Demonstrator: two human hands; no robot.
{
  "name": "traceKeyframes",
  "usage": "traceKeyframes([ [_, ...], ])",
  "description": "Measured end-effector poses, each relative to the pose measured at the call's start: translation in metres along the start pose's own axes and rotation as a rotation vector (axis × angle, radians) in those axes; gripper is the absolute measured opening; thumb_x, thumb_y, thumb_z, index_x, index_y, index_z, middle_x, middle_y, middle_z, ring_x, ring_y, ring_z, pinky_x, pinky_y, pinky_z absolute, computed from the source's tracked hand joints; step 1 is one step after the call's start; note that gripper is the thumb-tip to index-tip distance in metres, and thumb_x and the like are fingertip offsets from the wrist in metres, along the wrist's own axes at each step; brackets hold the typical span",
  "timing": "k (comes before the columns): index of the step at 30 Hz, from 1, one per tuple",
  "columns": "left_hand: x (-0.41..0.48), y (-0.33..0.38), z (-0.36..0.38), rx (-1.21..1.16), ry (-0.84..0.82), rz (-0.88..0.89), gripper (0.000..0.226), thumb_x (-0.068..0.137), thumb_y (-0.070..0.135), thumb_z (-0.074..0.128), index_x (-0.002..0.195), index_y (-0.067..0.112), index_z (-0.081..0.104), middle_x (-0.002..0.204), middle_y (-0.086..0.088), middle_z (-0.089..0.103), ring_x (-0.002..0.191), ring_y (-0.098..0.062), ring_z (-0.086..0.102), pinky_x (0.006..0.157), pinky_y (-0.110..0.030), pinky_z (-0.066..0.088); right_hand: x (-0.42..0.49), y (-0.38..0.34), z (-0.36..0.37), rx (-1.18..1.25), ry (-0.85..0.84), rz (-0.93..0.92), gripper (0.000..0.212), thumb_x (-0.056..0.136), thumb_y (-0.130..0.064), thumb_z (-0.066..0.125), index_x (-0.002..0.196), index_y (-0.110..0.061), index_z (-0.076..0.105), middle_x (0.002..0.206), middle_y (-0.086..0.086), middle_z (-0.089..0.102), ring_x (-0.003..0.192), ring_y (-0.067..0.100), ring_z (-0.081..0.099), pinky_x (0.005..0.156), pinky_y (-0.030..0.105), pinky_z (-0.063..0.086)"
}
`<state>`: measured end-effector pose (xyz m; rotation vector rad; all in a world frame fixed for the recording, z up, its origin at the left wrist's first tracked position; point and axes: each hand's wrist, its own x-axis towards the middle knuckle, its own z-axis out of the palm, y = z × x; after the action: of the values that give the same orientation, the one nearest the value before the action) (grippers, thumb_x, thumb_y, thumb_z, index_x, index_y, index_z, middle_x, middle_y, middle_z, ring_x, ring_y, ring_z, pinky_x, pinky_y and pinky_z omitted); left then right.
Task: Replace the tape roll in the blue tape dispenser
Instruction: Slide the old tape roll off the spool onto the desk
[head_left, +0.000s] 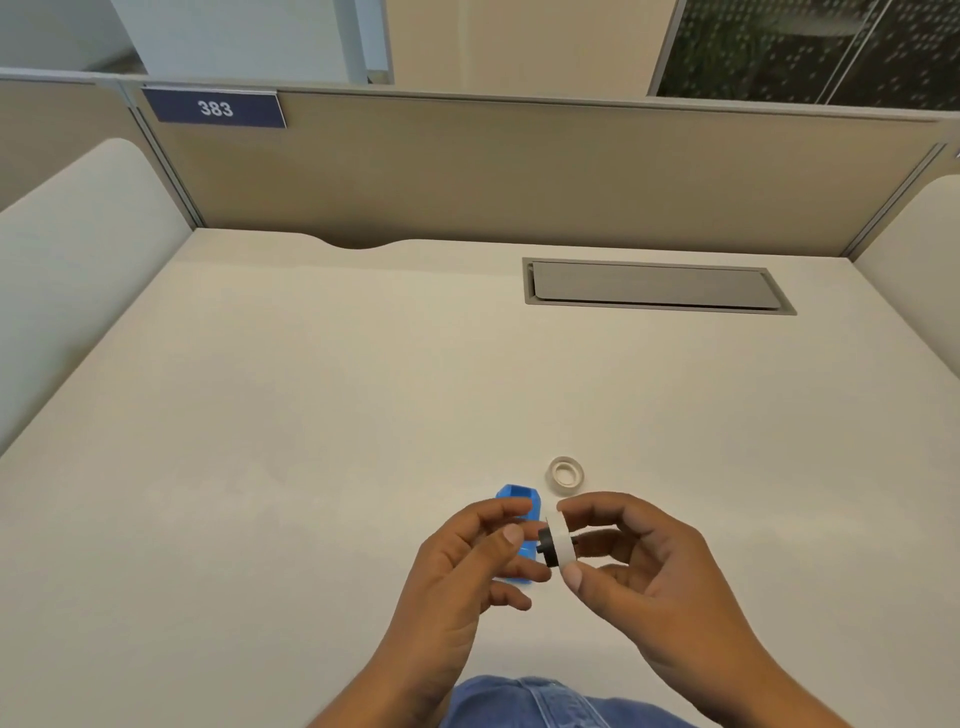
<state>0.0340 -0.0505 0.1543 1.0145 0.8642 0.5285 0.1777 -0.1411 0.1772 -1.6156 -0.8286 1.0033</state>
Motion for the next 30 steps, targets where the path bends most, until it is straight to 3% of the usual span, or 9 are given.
traceKeyframes([
  [3,-0.001,0.007,-0.004,0.088,-0.063,0.063,0.029,0.074,0.026,0.067,0.102,0.03,0.073,0.105,0.0,0.075,0.077,-0.018,0.067,0.067,-0.032,0.051,0.001,-0.004,0.0,0.173,-0.074,0.071,0.025,0.075,-0.005,0.075,0.095,-0.021,0.075,0.096,0.003,0.076,0.076,0.022,0.073,0.057,0.027,0.055],
  [6,-0.003,0.014,-0.007,0.207,-0.112,0.121,0.031,0.08,0.018,0.071,0.106,0.035,0.071,0.103,0.004,0.075,0.069,-0.009,0.06,0.07,-0.022,0.052,0.001,-0.006,-0.001,0.275,-0.155,0.138,0.035,0.063,-0.027,0.074,0.097,-0.018,0.075,0.095,0.01,0.075,0.079,0.027,0.072,0.056,0.028,0.053],
  [11,-0.005,0.021,-0.004,0.277,-0.102,0.169,0.023,0.082,0.012,0.074,0.094,0.03,0.076,0.081,-0.004,0.076,0.072,-0.011,0.064,0.071,-0.024,0.054,0.002,-0.01,-0.001,0.297,-0.145,0.163,0.024,0.07,-0.018,0.074,0.094,-0.016,0.076,0.09,0.012,0.076,0.077,0.024,0.072,0.057,0.025,0.053],
  [14,-0.005,0.02,-0.001,0.262,-0.056,0.19,0.017,0.079,0.011,0.076,0.09,0.025,0.076,0.083,-0.004,0.077,0.075,-0.015,0.069,0.07,-0.024,0.056,0.002,-0.011,0.0,0.236,-0.108,0.127,0.029,0.068,-0.01,0.084,0.095,-0.017,0.077,0.091,0.01,0.076,0.074,0.022,0.07,0.058,0.023,0.053],
  [19,-0.008,0.021,0.001,0.182,-0.05,0.176,0.02,0.07,0.022,0.08,0.09,0.018,0.075,0.087,-0.006,0.078,0.08,-0.023,0.073,0.069,-0.024,0.057,0.003,-0.017,0.0,0.197,-0.057,0.058,0.024,0.071,-0.015,0.074,0.093,-0.024,0.079,0.089,0.003,0.078,0.065,0.015,0.066,0.057,0.023,0.052],
  [23,-0.009,0.025,0.001,0.022,-0.047,0.112,0.034,0.072,0.036,0.067,0.091,0.008,0.074,0.089,-0.014,0.078,0.085,-0.028,0.075,0.069,-0.027,0.059,0.009,-0.022,-0.005,0.138,-0.07,-0.007,0.022,0.072,-0.02,0.07,0.092,-0.024,0.078,0.085,0.002,0.077,0.064,0.012,0.062,0.059,0.025,0.052],
  [26,-0.009,0.028,0.001,-0.022,-0.067,0.066,0.024,0.077,0.029,0.066,0.095,0.018,0.075,0.092,-0.013,0.077,0.084,-0.029,0.075,0.067,-0.026,0.059,0.013,-0.023,-0.009,0.091,-0.139,-0.032,0.025,0.078,-0.018,0.066,0.098,-0.027,0.078,0.087,0.001,0.077,0.068,0.012,0.062,0.061,0.024,0.052],
  [30,-0.011,0.03,0.003,0.008,-0.177,0.016,0.029,0.082,0.024,0.065,0.109,0.027,0.074,0.1,-0.008,0.078,0.091,-0.026,0.074,0.069,-0.021,0.056,0.015,-0.02,-0.009,0.028,-0.182,-0.046,0.028,0.083,-0.022,0.061,0.107,-0.028,0.075,0.098,-0.002,0.074,0.075,0.012,0.064,0.067,0.025,0.053],
])
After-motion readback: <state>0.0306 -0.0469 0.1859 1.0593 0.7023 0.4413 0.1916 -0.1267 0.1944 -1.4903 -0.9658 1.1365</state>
